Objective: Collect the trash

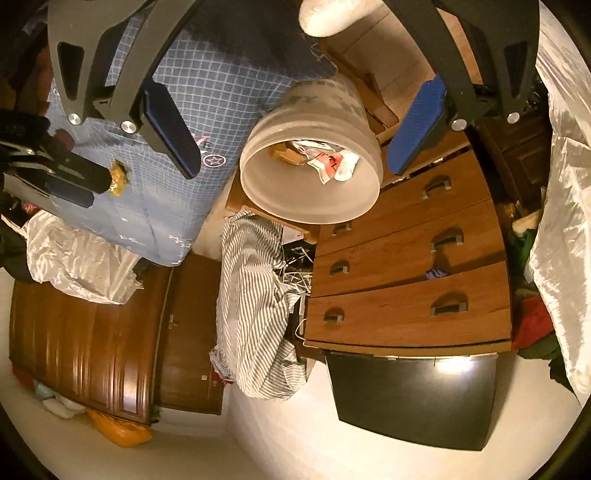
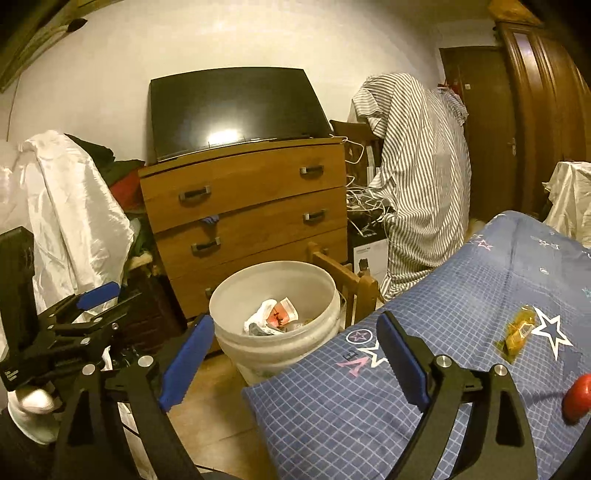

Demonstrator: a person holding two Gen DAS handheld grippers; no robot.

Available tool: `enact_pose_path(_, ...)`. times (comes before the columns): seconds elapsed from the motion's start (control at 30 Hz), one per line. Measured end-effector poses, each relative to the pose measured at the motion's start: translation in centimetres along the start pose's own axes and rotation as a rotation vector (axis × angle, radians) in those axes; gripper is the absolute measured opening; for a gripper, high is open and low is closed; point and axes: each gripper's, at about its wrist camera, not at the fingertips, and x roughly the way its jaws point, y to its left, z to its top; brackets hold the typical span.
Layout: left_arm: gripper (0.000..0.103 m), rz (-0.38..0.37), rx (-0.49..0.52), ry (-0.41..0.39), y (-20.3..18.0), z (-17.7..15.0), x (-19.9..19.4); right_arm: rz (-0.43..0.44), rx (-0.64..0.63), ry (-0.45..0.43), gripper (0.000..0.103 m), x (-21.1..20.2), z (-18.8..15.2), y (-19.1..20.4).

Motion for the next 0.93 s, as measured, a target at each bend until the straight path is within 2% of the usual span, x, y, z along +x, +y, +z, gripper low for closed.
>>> enact_pose_path(0.57, 0.097, 0.005, 0.028, -0.018, -1.6, -0.2, -1.8, 0.007, -0.004, 0.009, 0.089, 0.2, 0.7, 0.9)
enact_pose_path(0.93, 0.097, 0.051, 0.018, 0.0, -1.6, -0.1, -1.3, 0.004, 0.0, 0.009, 0.093, 0.6, 0.7, 0.8)
